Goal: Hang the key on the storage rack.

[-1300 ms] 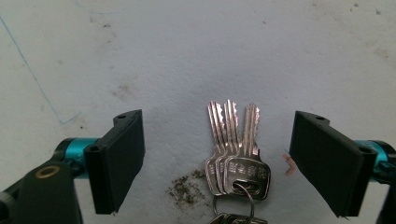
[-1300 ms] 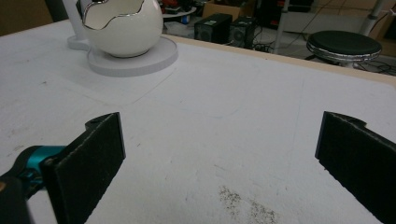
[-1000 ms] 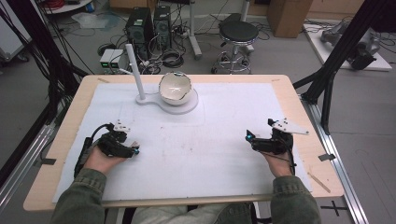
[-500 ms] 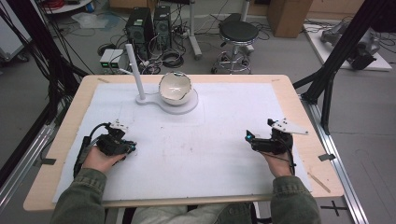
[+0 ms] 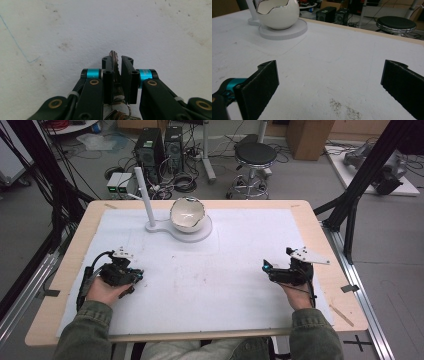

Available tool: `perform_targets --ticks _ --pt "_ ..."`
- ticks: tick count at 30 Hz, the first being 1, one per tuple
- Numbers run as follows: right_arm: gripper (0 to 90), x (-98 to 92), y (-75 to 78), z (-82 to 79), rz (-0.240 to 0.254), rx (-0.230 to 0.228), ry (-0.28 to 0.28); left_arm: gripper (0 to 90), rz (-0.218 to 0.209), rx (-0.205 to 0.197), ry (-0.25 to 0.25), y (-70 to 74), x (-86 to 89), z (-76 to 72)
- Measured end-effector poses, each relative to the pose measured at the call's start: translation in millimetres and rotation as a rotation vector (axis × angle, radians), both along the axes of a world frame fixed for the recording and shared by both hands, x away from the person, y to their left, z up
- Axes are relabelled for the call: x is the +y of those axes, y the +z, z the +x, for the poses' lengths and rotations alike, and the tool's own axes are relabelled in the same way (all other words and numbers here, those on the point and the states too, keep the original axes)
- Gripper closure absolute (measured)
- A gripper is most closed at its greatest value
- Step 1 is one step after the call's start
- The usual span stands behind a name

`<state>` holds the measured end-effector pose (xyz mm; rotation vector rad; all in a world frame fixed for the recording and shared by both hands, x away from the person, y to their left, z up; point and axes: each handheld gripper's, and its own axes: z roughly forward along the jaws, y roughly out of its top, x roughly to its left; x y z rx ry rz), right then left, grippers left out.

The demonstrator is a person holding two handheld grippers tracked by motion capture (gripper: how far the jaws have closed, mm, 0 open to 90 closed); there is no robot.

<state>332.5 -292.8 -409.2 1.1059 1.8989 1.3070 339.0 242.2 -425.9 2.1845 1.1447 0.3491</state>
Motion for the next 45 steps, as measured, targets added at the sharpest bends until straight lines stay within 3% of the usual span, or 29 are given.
perform_targets --ticks 14,19,24,25,37,45 --pt "0.4 0.7 -0.4 0.4 -0.002 -0.001 0.002 80.5 -0.059 -0.081 0.035 16.3 9.5 -6.7" --pt "0.4 0.8 -0.4 0.3 -0.002 -0.001 0.001 81.4 -0.129 -0.121 0.057 24.2 15.2 -10.2" --pt "0.4 1.8 -0.6 -0.1 -0.003 0.004 0.001 81.8 -0.145 -0.144 0.061 28.9 18.7 -12.3" --pt "0.4 1.7 -0.6 -0.1 -0.004 0.004 0.001 87.7 -0.146 -0.152 0.067 29.9 18.6 -13.1" --pt "0.4 0.9 0.2 -1.3 0.002 0.001 -0.003 87.9 -0.233 -0.217 0.073 45.6 23.9 -17.7" --pt "0.4 1.0 -0.1 -1.0 -0.001 -0.002 -0.003 87.9 -0.239 -0.250 0.086 58.3 29.9 -20.0"
